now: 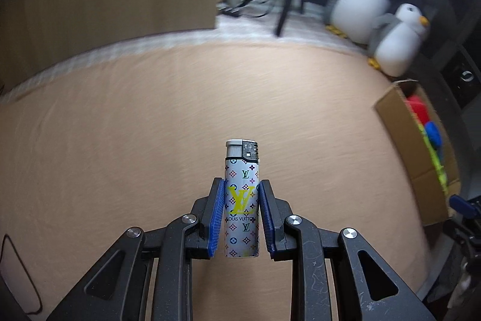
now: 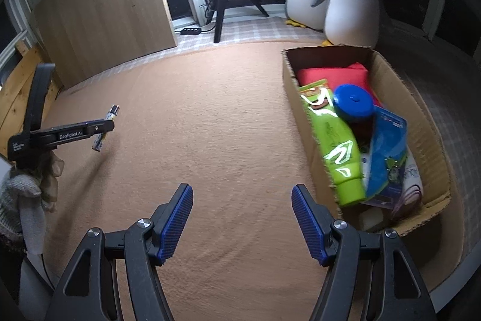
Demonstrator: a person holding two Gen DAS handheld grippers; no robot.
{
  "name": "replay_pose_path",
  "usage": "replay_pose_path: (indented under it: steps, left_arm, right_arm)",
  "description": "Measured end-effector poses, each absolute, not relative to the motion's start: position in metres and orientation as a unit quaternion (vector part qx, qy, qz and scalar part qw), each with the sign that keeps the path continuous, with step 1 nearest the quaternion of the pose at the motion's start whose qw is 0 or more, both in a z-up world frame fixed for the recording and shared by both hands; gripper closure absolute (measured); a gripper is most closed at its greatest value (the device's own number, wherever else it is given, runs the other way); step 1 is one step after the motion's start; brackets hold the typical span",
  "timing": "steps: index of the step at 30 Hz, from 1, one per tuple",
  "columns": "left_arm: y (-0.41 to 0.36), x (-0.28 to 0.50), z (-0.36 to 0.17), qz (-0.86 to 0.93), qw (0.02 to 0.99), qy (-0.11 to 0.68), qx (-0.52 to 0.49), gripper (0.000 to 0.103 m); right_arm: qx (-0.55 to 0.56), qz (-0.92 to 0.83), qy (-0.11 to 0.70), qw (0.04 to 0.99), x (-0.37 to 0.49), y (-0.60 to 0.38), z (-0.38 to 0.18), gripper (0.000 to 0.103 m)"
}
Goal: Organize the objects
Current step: 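Carry the lighter into the box with the left gripper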
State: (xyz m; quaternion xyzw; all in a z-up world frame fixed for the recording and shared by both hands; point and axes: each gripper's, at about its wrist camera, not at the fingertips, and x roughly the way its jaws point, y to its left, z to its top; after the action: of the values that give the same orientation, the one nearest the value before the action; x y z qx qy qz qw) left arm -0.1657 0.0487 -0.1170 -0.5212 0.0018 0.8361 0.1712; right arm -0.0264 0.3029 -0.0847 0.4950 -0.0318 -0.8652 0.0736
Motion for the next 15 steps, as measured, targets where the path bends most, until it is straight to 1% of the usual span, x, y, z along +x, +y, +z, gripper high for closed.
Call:
replay_pose_path:
  steps: [5, 15]
  left_arm:
    - [0.099, -0.164, -0.097, 0.837, 0.207, 0.008, -0.507, 0.078]
    - [0.218, -0.155, -0.075, 0.824, 0.286, 0.037, -0.488, 0.078]
  right_arm:
    - [0.491, -0.868, -0.044, 0.064, -0.021, 0.325, -0.081, 0.039]
    - [0.485, -0.871, -0.067, 0.039, -0.009, 0.371, -0.078, 0.039]
